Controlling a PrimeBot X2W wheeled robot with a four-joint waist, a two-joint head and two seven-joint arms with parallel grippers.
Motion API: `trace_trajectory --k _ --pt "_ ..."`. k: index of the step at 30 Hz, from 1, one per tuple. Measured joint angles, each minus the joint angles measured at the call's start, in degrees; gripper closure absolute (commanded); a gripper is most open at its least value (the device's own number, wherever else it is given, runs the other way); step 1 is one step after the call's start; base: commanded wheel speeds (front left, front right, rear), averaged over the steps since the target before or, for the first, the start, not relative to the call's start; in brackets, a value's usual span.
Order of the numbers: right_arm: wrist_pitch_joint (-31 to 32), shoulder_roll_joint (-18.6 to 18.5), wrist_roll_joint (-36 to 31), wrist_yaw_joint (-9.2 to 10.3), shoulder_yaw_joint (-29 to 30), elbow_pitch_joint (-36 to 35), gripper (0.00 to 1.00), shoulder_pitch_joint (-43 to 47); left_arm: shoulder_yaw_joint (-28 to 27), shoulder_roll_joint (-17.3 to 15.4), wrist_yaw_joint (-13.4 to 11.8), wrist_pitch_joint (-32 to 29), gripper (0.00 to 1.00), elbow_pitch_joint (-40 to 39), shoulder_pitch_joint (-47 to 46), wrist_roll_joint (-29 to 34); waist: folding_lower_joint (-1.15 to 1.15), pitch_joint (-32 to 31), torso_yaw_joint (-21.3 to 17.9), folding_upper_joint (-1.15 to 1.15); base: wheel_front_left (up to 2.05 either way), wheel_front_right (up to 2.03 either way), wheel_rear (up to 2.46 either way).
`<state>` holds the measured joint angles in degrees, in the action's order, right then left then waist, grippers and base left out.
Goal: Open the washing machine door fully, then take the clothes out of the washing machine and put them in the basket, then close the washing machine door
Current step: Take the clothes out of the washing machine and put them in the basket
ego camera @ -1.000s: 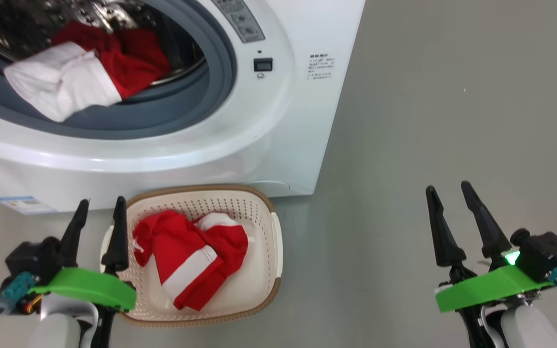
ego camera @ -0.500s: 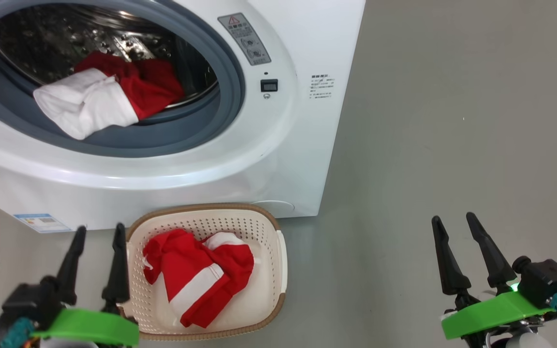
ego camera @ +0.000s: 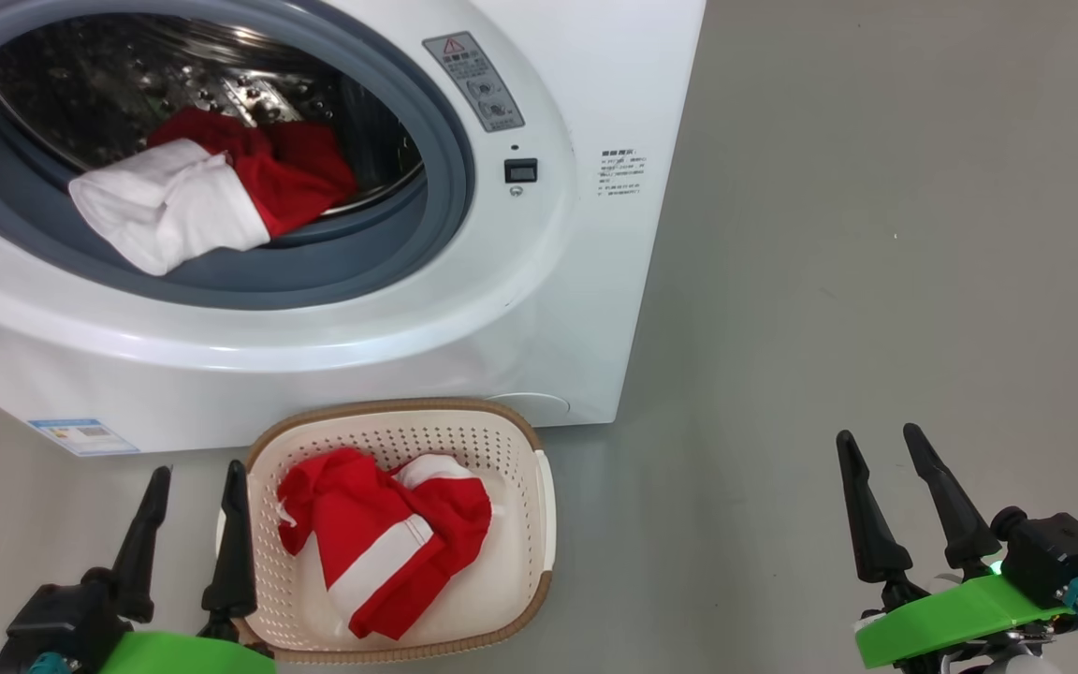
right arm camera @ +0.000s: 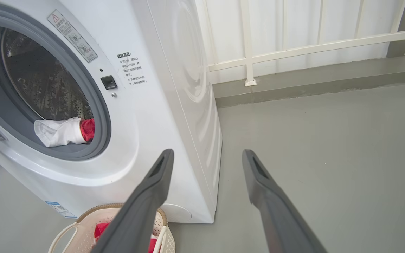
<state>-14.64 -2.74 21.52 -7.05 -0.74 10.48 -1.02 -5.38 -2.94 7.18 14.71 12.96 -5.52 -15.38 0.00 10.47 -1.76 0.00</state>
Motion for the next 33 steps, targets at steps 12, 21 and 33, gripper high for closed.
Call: trace_trajectory --k 12,21,33 --pt "0.0 0.0 0.1 0.00 -0.6 -0.3 0.00 -0.5 1.5 -1.1 0.0 0.0 0.00 1.5 -2.8 1.1 0.00 2.5 0.0 0.00 0.00 0.00 0.00" --pt "0.0 0.0 0.3 0.00 -2.0 -0.7 0.00 -4.5 1.3 -3.9 0.0 0.0 0.00 9.2 -17.1 5.0 0.00 7.0 -0.1 0.00 0.00 0.00 0.00" --pt "0.0 -0.1 2.6 0.00 -5.3 -1.3 0.00 -10.2 1.6 -8.7 0.0 0.0 0.00 28.6 -42.1 9.8 0.00 15.2 -2.1 0.00 0.00 0.00 0.00"
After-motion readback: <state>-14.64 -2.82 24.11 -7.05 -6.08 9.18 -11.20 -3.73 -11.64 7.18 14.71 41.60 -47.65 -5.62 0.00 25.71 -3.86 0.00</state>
